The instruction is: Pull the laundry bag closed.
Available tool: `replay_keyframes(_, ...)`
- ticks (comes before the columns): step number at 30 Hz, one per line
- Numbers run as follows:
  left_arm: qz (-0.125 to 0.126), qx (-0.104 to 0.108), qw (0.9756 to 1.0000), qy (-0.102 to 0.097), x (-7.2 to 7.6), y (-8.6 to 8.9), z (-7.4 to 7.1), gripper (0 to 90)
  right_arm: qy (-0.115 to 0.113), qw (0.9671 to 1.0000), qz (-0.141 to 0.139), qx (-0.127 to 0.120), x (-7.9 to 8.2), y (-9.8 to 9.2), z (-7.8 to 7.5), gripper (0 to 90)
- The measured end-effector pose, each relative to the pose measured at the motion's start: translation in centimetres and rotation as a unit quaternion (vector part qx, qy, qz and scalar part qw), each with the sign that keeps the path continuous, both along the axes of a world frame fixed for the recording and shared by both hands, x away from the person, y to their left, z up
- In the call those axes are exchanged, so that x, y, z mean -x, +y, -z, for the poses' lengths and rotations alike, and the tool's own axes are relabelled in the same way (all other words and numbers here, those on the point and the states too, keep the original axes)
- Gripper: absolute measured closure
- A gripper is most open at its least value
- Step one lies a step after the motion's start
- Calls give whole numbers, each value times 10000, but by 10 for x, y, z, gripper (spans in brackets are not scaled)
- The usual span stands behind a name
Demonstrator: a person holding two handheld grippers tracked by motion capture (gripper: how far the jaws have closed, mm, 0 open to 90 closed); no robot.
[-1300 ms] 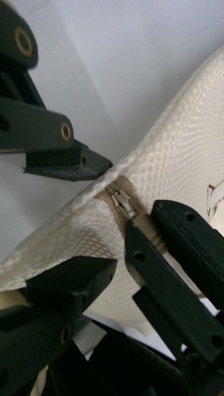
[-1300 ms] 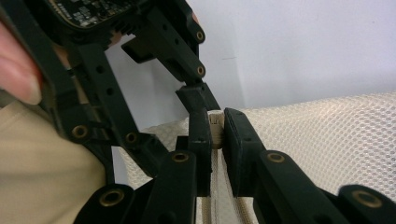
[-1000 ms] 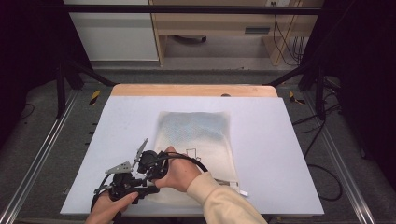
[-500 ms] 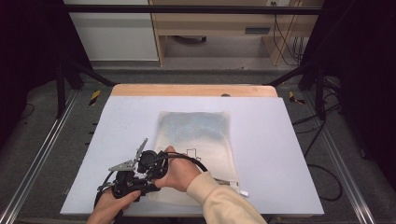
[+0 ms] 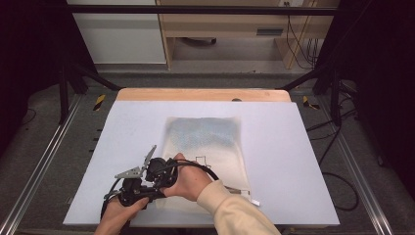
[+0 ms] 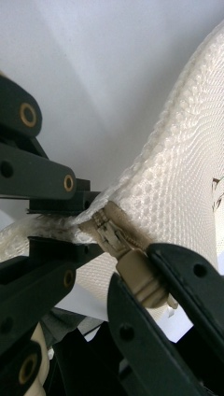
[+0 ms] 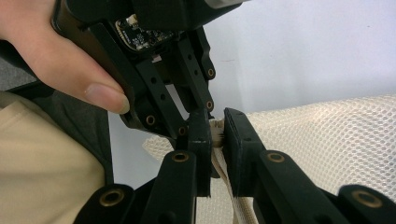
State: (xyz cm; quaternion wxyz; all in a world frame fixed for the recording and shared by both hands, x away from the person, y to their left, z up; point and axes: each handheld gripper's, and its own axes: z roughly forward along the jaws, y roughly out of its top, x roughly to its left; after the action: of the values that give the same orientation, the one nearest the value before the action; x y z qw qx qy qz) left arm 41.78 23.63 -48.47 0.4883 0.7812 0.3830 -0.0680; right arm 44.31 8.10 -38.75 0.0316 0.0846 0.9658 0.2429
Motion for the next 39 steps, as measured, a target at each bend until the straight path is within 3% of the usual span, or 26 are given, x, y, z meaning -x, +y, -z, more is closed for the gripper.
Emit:
replay_keyframes(7,-33,-9,10000,-2,0,-1,0,794,-13,10000,-13,21,0,0,0,818)
replay_keyframes(11,-48,-72,10000,32,-1,-4,3,683,-9,10000,-18,29,0,0,0,818)
replay_keyframes(21,4,28,10000,63,-2,-4,3,833,-41,10000,-3,59,0,-1,1,818)
replay_keyframes(39,16,-8,10000,48,-1,-4,1,852,-105,9998,5,197,2,-12,12,819)
